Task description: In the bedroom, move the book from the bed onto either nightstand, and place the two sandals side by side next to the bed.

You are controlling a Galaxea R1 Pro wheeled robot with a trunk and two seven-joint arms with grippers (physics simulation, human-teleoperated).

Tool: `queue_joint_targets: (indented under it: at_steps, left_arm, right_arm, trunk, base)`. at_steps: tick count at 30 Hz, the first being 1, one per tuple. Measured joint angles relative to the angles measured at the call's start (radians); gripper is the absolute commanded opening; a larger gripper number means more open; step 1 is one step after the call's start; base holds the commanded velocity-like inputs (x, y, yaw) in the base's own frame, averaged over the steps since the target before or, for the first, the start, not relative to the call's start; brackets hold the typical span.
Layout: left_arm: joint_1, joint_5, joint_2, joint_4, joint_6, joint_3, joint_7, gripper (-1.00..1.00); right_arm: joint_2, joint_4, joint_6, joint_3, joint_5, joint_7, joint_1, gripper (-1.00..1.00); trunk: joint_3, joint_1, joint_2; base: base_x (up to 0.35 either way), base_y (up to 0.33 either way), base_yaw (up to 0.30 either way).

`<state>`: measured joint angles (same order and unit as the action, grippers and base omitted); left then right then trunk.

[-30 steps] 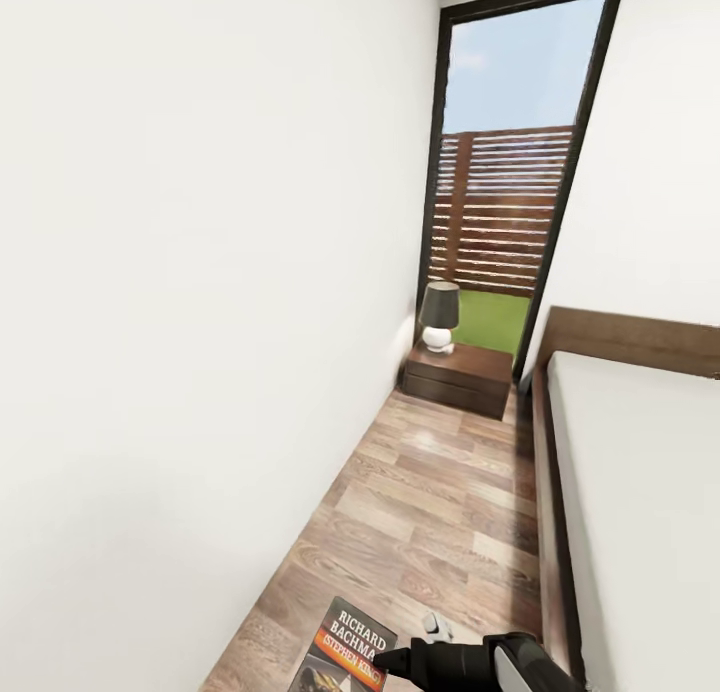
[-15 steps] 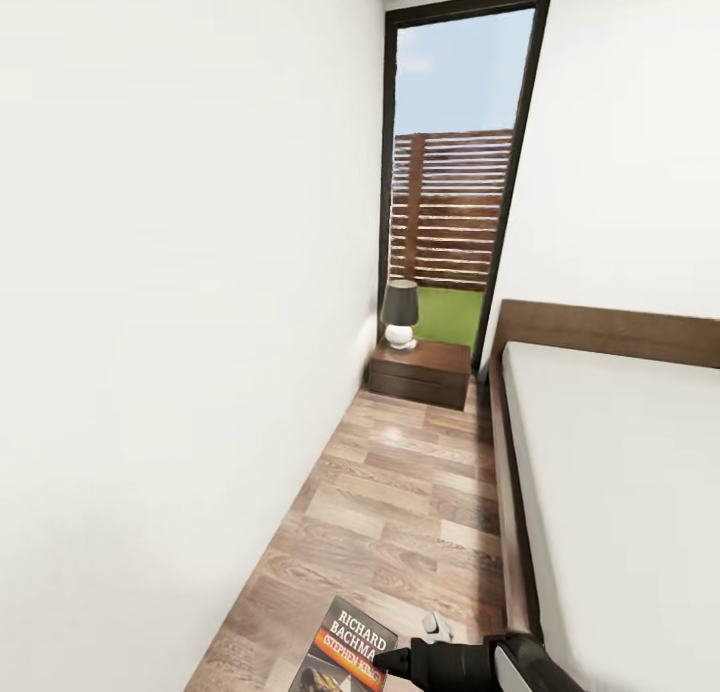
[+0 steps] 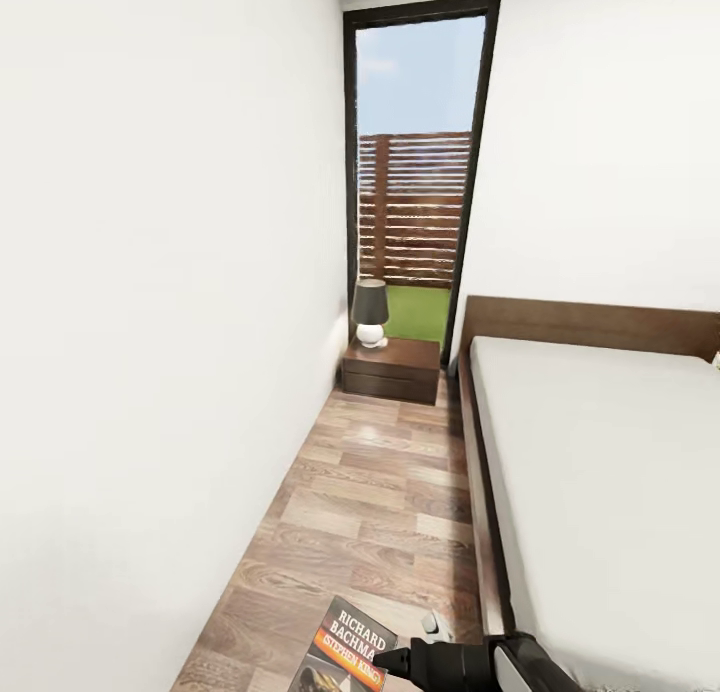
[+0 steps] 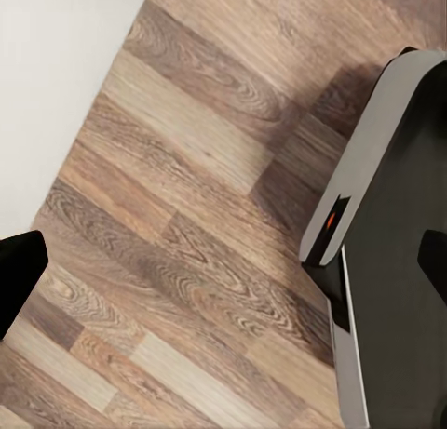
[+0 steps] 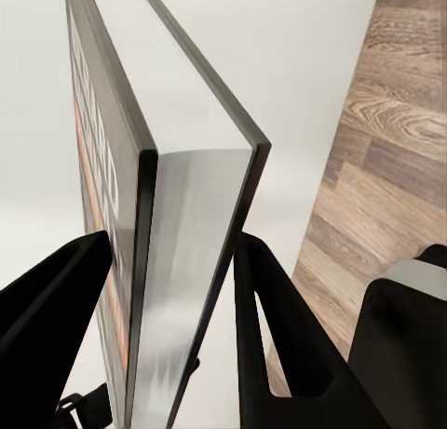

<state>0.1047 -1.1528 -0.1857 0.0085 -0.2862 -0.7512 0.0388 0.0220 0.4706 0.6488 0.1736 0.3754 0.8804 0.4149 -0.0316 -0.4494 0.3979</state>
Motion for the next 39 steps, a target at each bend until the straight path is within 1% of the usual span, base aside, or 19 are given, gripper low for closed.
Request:
queue_joint_targets:
  at_steps: [4,5,8,11,16,24,26,27,31,33,36,39]
  left_arm:
    - [0.0,-0.001,0.0,0.0,-0.001,-0.03,0.0,1.0]
    - [0.0,-0.001,0.0,0.0,-0.001,-0.03,0.0,1.0]
    - [0.0,-0.001,0.0,0.0,-0.002,-0.051,0.0,1.0]
    - [0.0,-0.001,0.0,0.0,-0.001,-0.064,0.0,1.0]
    - [-0.006,0.0,0.001,-0.001,0.002,-0.074,0.001,1.0]
    - [-0.03,0.008,0.004,-0.003,0.018,-0.087,0.001,1.0]
    - [-0.045,0.031,0.007,-0.003,0.032,-0.091,0.0,1.0]
    - [-0.054,0.051,0.009,-0.004,0.04,-0.092,0.0,1.0]
    - [-0.086,0.15,0.012,-0.004,0.073,-0.093,-0.001,1.0]
    - [-0.1,0.189,0.013,-0.004,0.084,-0.093,-0.002,1.0]
    - [-0.117,0.224,0.014,-0.004,0.093,-0.092,-0.003,1.0]
    - [-0.133,0.24,0.014,-0.004,0.098,-0.091,-0.004,1.0]
  right_arm:
    - [0.0,0.0,0.0,0.0,0.0,0.0,0.0,-1.0]
    - [0.0,0.0,0.0,0.0,0.0,0.0,0.0,-1.0]
    - [0.0,0.001,-0.002,0.003,0.0,0.0,0.0,-1.0]
    - [0.0,0.0,-0.023,0.011,0.0,0.0,0.0,-1.0]
    - [-0.002,-0.005,-0.064,0.024,0.001,0.001,0.0,-1.0]
    - [-0.003,-0.01,-0.082,0.03,0.002,0.001,0.0,-1.0]
    - [-0.003,-0.011,-0.084,0.032,0.002,0.0,0.0,-1.0]
    - [-0.003,-0.012,-0.086,0.035,0.002,0.0,0.0,-1.0]
    - [-0.004,-0.014,-0.089,0.048,0.002,-0.001,0.0,-1.0]
    - [-0.004,-0.014,-0.092,0.052,0.001,-0.001,0.0,-1.0]
    - [-0.005,-0.014,-0.108,0.054,0.001,-0.002,0.0,-1.0]
    - [-0.006,-0.017,-0.127,0.056,0.001,-0.002,0.0,-1.0]
  trunk:
    - [0.0,0.0,0.0]
    - [0.0,0.0,0.0]
    - [0.0,0.0,0.0]
    - [0.0,0.0,0.0]
    - [0.0,0.0,0.0]
    - [0.0,0.0,0.0]
    - [0.0,0.0,0.0]
    - [0.0,0.0,0.0]
    - [0.0,0.0,0.0]
    - [0.0,0.0,0.0]
    - [0.0,0.0,0.0]
    - [0.0,0.0,0.0]
  base:
    - [0.0,0.0,-0.039]
    - [0.0,0.0,-0.027]
    - [0.0,0.0,-0.018]
    - [0.0,0.0,-0.009]
    - [0.0,0.0,-0.004]
    - [0.0,0.0,-0.001]
    - [0.0,0.0,0.0]
    - [0.0,0.0,0.0]
    - [0.0,0.0,0.0]
    - [0.0,0.0,0.0]
    - [0.0,0.0,0.0]
    - [0.0,0.0,0.0]
